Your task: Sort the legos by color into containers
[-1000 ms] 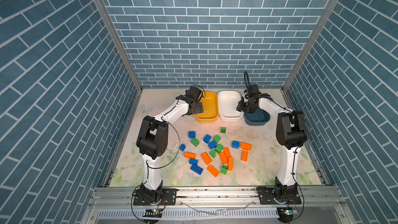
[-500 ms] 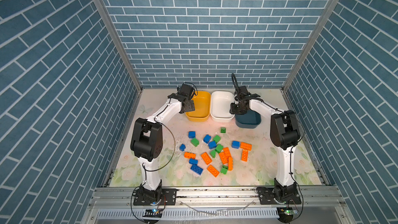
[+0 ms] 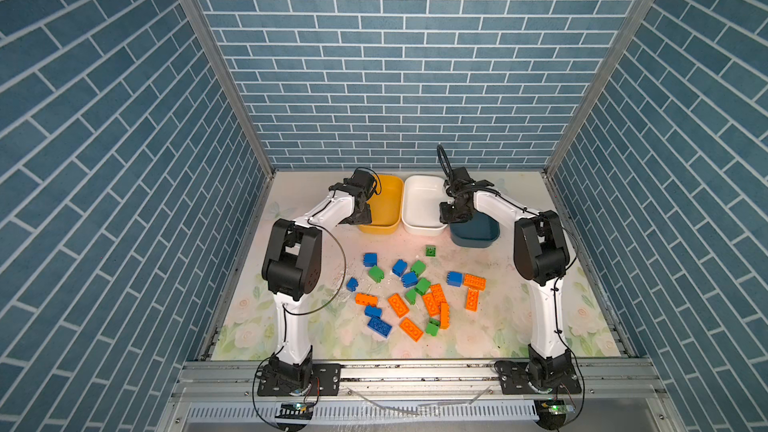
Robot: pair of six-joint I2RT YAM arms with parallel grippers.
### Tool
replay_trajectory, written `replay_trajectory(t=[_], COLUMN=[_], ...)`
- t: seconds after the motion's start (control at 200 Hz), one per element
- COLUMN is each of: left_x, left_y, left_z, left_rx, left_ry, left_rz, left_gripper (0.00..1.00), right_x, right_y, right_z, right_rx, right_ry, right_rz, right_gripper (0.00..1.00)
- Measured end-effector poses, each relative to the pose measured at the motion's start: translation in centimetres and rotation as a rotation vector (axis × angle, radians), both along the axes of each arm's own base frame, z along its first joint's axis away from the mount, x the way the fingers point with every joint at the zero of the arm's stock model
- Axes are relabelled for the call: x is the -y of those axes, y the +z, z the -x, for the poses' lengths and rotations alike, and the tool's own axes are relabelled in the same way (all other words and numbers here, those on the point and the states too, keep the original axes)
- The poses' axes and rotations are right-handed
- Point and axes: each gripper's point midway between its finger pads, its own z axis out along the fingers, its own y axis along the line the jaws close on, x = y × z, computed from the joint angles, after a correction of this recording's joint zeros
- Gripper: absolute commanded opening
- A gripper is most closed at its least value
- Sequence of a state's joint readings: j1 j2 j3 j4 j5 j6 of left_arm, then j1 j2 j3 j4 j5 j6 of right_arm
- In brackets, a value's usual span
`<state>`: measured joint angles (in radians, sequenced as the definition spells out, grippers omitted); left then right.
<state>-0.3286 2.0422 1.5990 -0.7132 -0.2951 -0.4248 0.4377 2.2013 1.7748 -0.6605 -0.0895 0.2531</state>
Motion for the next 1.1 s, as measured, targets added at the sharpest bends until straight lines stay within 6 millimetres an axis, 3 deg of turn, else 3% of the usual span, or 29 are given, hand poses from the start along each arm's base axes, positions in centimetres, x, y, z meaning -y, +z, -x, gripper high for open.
replay_trajectory(t=[0.19,0.45,0.64,0.895,1.1], left_x=[1.1,1.3,1.7,2.8,3.3], left_y=[-0.8,-2.2,-2.0,-1.9,-2.2], left_z=[0.2,3.2,4.7,5.0,4.5], left_rx=[-0.024,-0.084,-0.097,-0.102,-0.111], left_ry=[-0.024,-0.027,-0.025,-0.048,-0.068], left_rz=[0.057,0.104,0.143,0.17,0.181], left_gripper=[0.58,0.57,0.56,0.56,0.56], right_x=[0.1,0.1,0.1,-0.3,-1.3], right_y=[0.0,-0.2,-0.4,-0.5,0.1], right_z=[0.0,0.5,1.4,2.0,1.2], right_rx=[0.004,0.005,-0.021,-0.038,-0.031], right_ry=[0.008,0.092,0.163,0.172,0.105], right_rz=[0.012,0.041,0.051,0.045,-0.02], right_gripper=[0.43,0.43,0.43,0.48,0.48])
